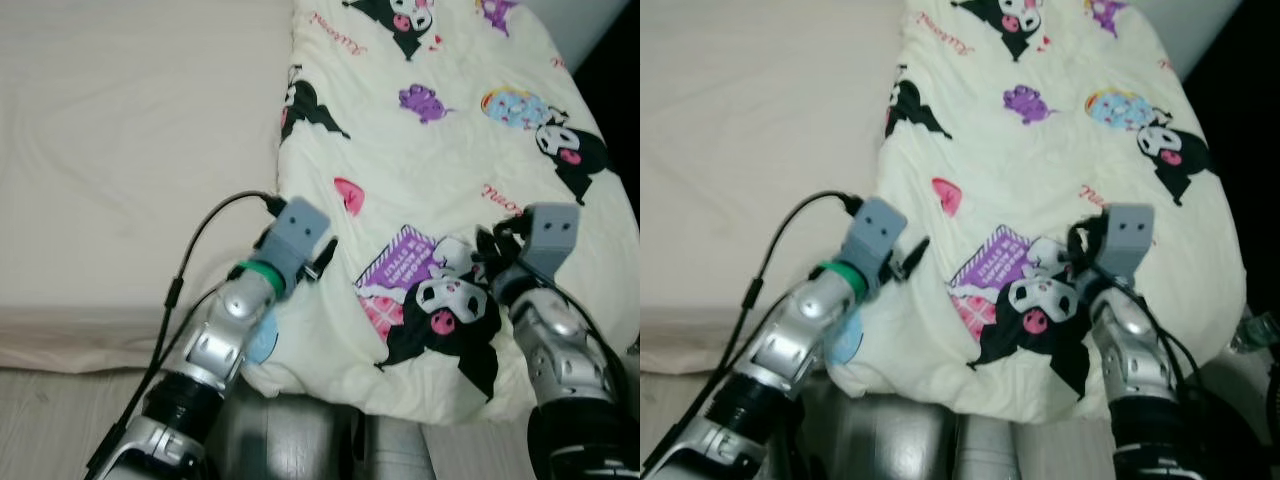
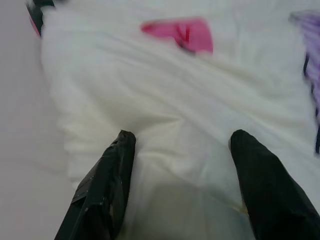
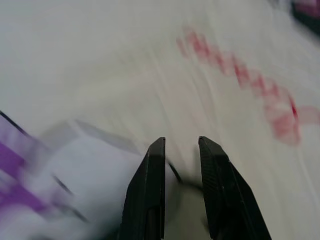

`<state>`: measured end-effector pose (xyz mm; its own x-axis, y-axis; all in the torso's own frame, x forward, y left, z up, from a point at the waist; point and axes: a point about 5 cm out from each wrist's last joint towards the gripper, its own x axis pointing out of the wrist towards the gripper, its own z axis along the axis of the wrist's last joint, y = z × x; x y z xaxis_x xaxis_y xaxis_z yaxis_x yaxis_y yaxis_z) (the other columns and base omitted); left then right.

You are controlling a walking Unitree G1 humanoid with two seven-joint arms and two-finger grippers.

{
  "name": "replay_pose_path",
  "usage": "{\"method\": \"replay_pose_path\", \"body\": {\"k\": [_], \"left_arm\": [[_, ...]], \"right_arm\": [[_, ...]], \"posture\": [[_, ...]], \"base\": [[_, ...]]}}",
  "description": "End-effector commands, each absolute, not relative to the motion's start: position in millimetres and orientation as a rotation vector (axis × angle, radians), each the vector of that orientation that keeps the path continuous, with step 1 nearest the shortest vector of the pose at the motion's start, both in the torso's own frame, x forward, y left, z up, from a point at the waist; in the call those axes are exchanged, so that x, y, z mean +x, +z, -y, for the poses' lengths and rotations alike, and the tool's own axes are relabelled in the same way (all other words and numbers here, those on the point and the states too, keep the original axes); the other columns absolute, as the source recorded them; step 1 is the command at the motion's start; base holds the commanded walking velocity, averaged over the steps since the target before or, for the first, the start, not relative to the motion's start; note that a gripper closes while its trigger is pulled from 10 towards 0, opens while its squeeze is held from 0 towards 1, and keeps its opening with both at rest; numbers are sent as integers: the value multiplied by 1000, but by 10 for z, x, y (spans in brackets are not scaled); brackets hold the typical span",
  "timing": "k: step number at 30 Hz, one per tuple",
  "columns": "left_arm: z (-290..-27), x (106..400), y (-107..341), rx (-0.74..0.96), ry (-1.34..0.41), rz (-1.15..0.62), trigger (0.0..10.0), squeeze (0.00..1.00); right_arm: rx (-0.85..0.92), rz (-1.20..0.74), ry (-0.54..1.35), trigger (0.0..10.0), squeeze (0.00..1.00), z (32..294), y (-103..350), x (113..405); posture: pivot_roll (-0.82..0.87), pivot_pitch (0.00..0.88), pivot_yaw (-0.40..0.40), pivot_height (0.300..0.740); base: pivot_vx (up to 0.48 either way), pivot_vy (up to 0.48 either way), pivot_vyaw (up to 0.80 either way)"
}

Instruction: Clean up the room

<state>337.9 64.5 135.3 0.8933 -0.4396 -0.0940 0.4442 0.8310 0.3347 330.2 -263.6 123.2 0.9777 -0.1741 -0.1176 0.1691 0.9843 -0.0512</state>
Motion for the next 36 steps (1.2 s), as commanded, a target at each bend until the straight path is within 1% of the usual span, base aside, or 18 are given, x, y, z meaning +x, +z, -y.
{"method": "replay_pose_path", "body": {"k": [1,2,6,13,15,18,20,21,24,25,26,27,28,30,32,34,35,36], "left_arm": [[-717,3325,1121,370,-467,-121,10000,0],[-717,3325,1121,370,-467,-121,10000,0],[-1169,3027,739,298,-553,-350,10000,0],[-1404,2866,701,248,-601,-405,10000,0],[-1706,2674,772,225,-643,-419,10000,0],[-1812,2662,940,193,-649,-357,10000,0],[-1944,2740,1408,88,-633,-166,10000,0],[-1944,2740,1408,88,-633,-166,10000,0],[-1997,2779,1795,-9,-643,-17,10000,0],[-1994,2796,2027,-55,-651,78,10000,0],[-1994,2796,2027,-55,-651,78,10000,0],[-1923,2836,2364,-107,-621,226,10000,0],[-1923,2836,2364,-107,-621,226,10000,0],[-1826,2901,2440,-59,-535,281,10000,0],[-1791,2926,2431,-14,-494,289,10000,0],[-1807,3091,2258,181,-205,267,10000,0],[-1807,3091,2258,181,-205,267,10000,0],[-1835,3138,2162,248,-83,252,10000,0]], "right_arm": [[-37,-208,-250,10000,0,2740,1021,3204],[-37,-208,-250,10000,0,2740,1021,3204],[-100,-437,-654,10000,0,3224,560,2741],[-143,-454,-786,10000,0,3432,525,2562],[-173,-395,-866,10000,0,3608,635,2484],[-185,-302,-840,10000,0,3604,789,2576],[-210,-93,-691,10000,0,3410,1149,2855],[-210,-93,-691,10000,0,3410,1149,2855],[-228,44,-527,10000,0,3129,1406,3060],[-230,123,-410,10000,0,2905,1555,3167],[-230,123,-410,10000,0,2905,1555,3167],[-175,236,-233,10000,0,2506,1756,3286],[-175,236,-233,10000,0,2506,1756,3286],[-108,298,-141,10000,0,2262,1843,3317],[-89,309,-117,10000,0,2190,1855,3321],[-26,318,-54,10000,0,2001,1821,3323],[-26,318,-54,10000,0,2001,1821,3323],[-7,316,-28,10000,0,1929,1785,3313]], "posture": [[-127,151,11,540],[-127,151,11,540],[-116,159,23,540],[-116,167,28,540],[-110,174,23,540],[-110,173,18,540],[-107,165,1,540],[-107,165,1,540],[-101,158,-11,540],[-91,148,-23,540],[-91,148,-23,540],[-81,126,-44,540],[-81,126,-44,540],[-78,113,-54,540],[-78,113,-54,540],[-75,93,-61,540],[-75,93,-61,540],[-75,85,-65,540]], "base": [[0,0,0],[0,0,0],[0,0,0],[0,0,0],[0,0,0],[0,0,0],[0,0,0],[0,0,0],[0,0,0],[0,0,0],[0,0,0],[0,0,0],[0,0,0],[0,0,0],[0,0,0],[0,0,0],[0,0,0],[0,0,0]]}}
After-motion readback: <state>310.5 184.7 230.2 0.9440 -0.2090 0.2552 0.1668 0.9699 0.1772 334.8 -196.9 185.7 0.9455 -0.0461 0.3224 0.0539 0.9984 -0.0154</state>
